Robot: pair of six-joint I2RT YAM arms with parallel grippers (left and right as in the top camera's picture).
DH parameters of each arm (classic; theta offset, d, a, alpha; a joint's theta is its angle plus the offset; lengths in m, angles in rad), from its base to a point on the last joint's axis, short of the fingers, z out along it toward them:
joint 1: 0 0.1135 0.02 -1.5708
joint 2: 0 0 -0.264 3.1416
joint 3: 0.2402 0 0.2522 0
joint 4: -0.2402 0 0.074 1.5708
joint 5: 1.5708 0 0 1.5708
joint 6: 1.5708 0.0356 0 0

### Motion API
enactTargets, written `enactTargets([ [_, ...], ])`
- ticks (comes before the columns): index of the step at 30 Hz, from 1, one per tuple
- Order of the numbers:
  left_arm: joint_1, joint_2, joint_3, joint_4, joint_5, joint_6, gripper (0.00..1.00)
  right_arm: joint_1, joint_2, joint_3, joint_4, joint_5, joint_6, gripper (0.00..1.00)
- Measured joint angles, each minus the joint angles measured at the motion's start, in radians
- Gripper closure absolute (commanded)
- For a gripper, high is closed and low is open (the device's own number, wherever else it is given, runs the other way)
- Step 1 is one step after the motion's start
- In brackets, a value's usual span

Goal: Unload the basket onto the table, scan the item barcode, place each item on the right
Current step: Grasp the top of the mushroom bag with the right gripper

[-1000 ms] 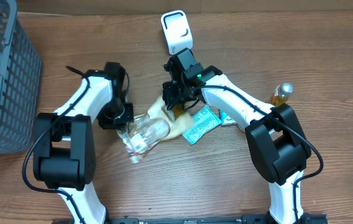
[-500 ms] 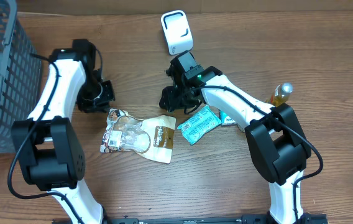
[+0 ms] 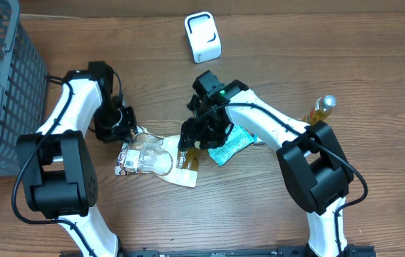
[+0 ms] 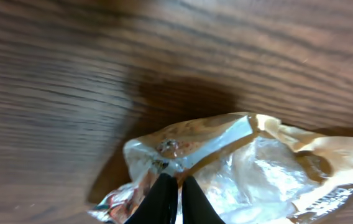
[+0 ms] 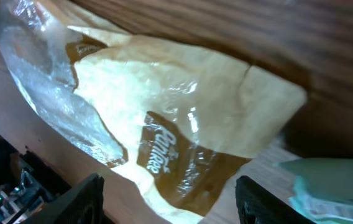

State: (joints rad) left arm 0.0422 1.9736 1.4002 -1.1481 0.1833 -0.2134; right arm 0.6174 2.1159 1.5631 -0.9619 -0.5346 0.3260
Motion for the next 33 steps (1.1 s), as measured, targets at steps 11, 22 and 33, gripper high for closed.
enactTargets([
  [11,-0.022,0.000,-0.024,0.008,0.008,0.006,0.91,0.070,0.000,-0.031,0.047,0.109,0.135,0.33],
  [22,-0.022,0.000,-0.025,0.016,0.008,0.006,0.92,0.083,-0.024,-0.121,0.156,0.175,0.255,0.33],
  [33,-0.023,0.000,-0.025,0.020,0.008,0.006,0.94,0.084,-0.027,-0.158,0.351,0.132,0.326,0.31],
])
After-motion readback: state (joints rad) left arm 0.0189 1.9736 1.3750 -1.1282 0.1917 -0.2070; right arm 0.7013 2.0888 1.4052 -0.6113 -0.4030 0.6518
